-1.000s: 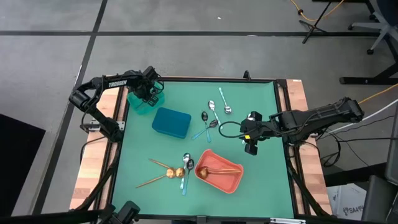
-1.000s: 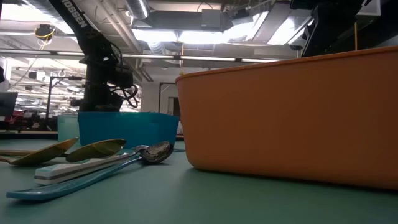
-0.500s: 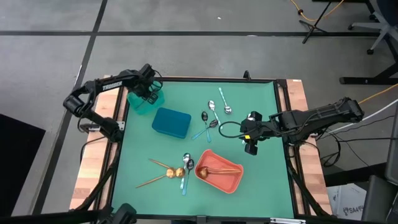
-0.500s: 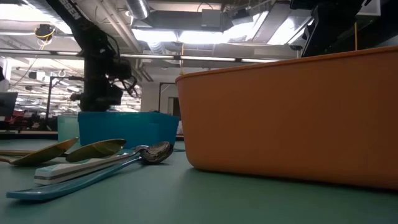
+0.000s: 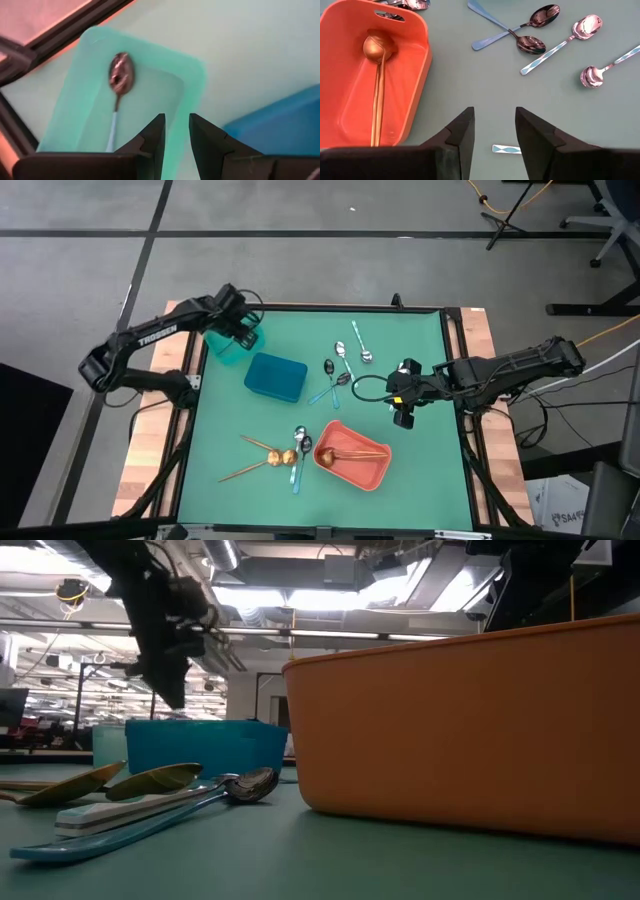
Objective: Sort silverware by color (type)
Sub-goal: Put the patterned blue spoon into the blue bin
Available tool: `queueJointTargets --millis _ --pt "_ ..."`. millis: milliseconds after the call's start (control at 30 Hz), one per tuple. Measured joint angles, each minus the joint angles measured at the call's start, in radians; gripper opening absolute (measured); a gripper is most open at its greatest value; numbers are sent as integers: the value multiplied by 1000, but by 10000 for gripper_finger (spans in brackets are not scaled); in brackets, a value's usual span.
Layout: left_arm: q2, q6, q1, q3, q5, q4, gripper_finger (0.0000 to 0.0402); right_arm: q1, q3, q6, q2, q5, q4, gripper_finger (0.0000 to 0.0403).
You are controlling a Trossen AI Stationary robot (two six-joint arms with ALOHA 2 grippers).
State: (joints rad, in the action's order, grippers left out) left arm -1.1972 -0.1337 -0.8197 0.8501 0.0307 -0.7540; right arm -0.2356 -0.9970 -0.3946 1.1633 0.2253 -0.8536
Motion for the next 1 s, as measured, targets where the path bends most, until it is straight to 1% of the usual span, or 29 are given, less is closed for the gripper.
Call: queueJointTargets --millis 133,233,467,600,800,1000 --pt "43 -41 68 0 0 0 80 0 0 0 0 3 0 131" --pt "61 -50 125 0 0 4 80 0 0 0 0 30 0 131" --pt "69 -54 254 0 0 9 80 0 0 7 0 69 0 131" --pt "69 -97 322 0 3 25 80 0 0 59 0 97 20 131" --pt "69 -103 407 0 4 84 80 0 0 144 0 98 95 131" --pt "69 -103 471 0 4 131 80 24 0 231 0 97 72 131"
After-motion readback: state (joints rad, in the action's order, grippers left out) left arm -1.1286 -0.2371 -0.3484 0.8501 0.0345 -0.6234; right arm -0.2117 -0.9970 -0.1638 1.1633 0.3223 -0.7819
